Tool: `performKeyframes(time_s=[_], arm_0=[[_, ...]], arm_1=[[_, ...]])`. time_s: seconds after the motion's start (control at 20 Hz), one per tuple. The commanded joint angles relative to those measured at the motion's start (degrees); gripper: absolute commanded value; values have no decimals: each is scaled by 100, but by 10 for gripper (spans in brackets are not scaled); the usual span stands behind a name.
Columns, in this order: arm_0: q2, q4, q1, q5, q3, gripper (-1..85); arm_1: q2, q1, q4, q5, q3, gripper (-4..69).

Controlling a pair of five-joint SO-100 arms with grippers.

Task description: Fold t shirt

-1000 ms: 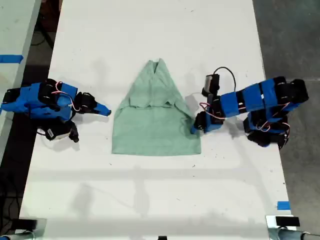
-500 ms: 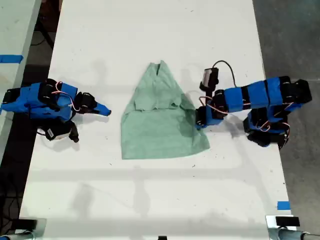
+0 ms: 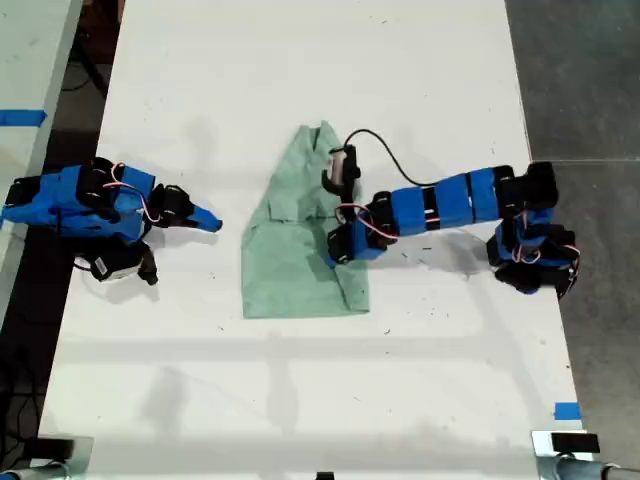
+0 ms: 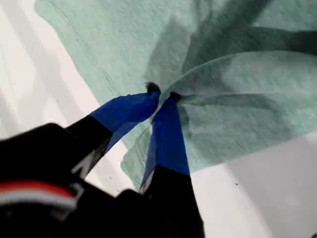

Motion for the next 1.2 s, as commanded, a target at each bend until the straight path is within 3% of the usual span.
performKeyframes(time_s=[0.0,0.1,0.3,0.4,0.5,0.7,0.85,0.95,1.05,1.15], arm_0=[[44,18,62,-105,44,-1],[44,18,62,-105,44,-1],[44,18,53,-105,44,-1],[44,26,53,-105,44,-1],[44,26,53,-105,44,-1],[44,26,44,-105,44,-1],[44,18,53,-105,44,-1],[44,18,53,-105,44,-1],[44,9,44,-105,53,-1],[44,0,35,-105,53,-1]], arm_1=[[-281,-132,343,-88,-1195,126],[-53,-97,554,-88,-1204,205],[1055,79,1485,-18,-826,218],[1986,202,1679,88,88,15],[3252,404,1301,237,1916,14],[6091,694,-501,492,6302,14],[8095,800,-738,773,8288,14],[10283,747,-519,879,9571,14],[12349,747,1011,1125,10081,15],[12322,817,835,1099,10178,15]])
